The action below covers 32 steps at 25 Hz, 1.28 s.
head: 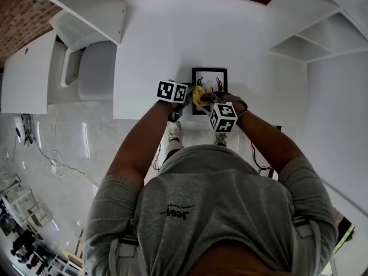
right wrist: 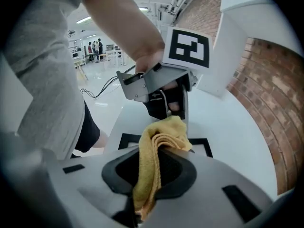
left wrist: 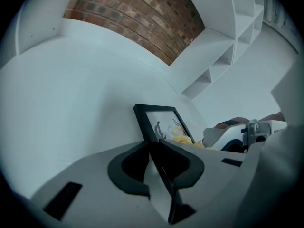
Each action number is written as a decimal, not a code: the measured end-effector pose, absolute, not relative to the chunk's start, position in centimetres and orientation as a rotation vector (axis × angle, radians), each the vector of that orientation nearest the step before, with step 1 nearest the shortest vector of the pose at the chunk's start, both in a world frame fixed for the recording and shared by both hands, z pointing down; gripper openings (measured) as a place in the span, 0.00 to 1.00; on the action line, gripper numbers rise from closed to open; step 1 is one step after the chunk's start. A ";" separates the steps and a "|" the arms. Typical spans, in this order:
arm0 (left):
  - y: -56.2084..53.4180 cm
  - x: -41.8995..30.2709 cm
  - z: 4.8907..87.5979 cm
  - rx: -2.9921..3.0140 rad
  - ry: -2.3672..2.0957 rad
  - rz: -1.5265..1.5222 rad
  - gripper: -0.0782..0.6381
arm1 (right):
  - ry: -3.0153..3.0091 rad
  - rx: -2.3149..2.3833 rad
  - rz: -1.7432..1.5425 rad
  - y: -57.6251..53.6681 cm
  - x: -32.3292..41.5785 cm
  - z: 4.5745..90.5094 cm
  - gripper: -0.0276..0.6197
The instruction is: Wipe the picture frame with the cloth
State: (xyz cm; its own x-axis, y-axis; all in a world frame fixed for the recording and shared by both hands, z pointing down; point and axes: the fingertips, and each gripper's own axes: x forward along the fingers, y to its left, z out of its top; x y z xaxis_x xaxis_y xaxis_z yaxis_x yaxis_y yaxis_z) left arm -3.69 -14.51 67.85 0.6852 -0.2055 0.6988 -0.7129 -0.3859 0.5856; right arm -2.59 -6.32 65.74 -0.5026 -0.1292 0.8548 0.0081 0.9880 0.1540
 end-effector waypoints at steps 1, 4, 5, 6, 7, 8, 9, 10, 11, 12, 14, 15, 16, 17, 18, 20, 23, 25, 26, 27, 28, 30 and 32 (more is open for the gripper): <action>-14.5 -3.7 68.0 1.928 -0.716 0.659 0.22 | -2.090 0.075 -0.188 -6.3 -2.8 65.8 0.13; -14.5 -3.8 68.0 1.928 -0.718 0.659 0.22 | -2.091 0.056 -0.226 -6.2 -3.0 65.5 0.14; -14.5 -3.7 67.9 1.928 -0.718 0.659 0.22 | -2.091 0.056 -0.231 -6.2 -3.0 65.4 0.14; -14.5 -3.8 67.9 1.929 -0.719 0.660 0.22 | -2.088 0.062 -0.233 -6.2 -2.9 65.4 0.14; -14.5 -3.8 67.9 1.931 -0.721 0.661 0.22 | -2.081 0.069 -0.234 -6.4 -2.9 65.5 0.14; -14.5 -3.8 67.9 1.932 -0.723 0.661 0.22 | -2.073 0.076 -0.230 -6.5 -3.0 65.7 0.14; -14.5 -3.8 67.9 1.933 -0.723 0.662 0.22 | -2.066 0.082 -0.221 -6.6 -3.1 66.0 0.14; -14.5 -3.8 67.9 1.933 -0.723 0.662 0.22 | -2.059 0.085 -0.209 -6.6 -3.2 66.2 0.13; -14.5 -3.8 68.0 1.933 -0.723 0.662 0.22 | -2.053 0.085 -0.198 -6.6 -3.4 66.4 0.13; -14.5 -3.8 68.0 1.933 -0.724 0.662 0.22 | -2.047 0.083 -0.189 -6.6 -3.6 66.6 0.13; -14.5 -3.8 68.0 1.935 -0.729 0.663 0.22 | -2.038 0.071 -0.178 -6.4 -3.7 66.7 0.13; -14.6 -3.8 68.0 1.936 -0.733 0.664 0.22 | -2.035 0.059 -0.175 -6.2 -3.7 66.7 0.13; -14.6 -3.8 68.0 1.937 -0.736 0.665 0.22 | -2.032 0.043 -0.177 -5.9 -3.7 66.7 0.13; -14.6 -3.8 68.0 1.938 -0.738 0.666 0.22 | -2.027 0.025 -0.183 -5.5 -3.6 66.7 0.13; -14.6 -3.8 67.9 1.939 -0.739 0.666 0.22 | -2.020 0.006 -0.192 -5.0 -3.6 66.7 0.13; -14.5 -3.8 67.9 1.940 -0.737 0.668 0.22 | -2.010 -0.026 -0.204 -4.1 -3.7 66.7 0.13; -14.5 -3.8 67.8 1.944 -0.734 0.672 0.23 | -2.007 -0.058 -0.194 -3.0 -3.6 66.6 0.13; -14.6 -3.7 67.9 1.946 -0.735 0.675 0.23 | -2.003 -0.069 -0.196 -2.5 -3.6 66.7 0.13; -14.6 -3.7 68.0 1.946 -0.736 0.675 0.23 | -2.000 -0.071 -0.201 -2.4 -3.6 66.8 0.13; -14.6 -3.8 68.0 1.948 -0.738 0.676 0.23 | -1.997 -0.070 -0.205 -2.3 -3.6 66.8 0.13; -14.6 -3.8 68.0 1.950 -0.739 0.676 0.23 | -1.995 -0.070 -0.208 -2.3 -3.6 66.8 0.13; -14.6 -3.8 67.9 1.953 -0.741 0.675 0.23 | -1.992 -0.073 -0.212 -2.2 -3.6 66.7 0.13; -14.6 -3.7 67.9 1.954 -0.741 0.675 0.23 | -1.992 -0.081 -0.215 -1.8 -3.5 66.5 0.13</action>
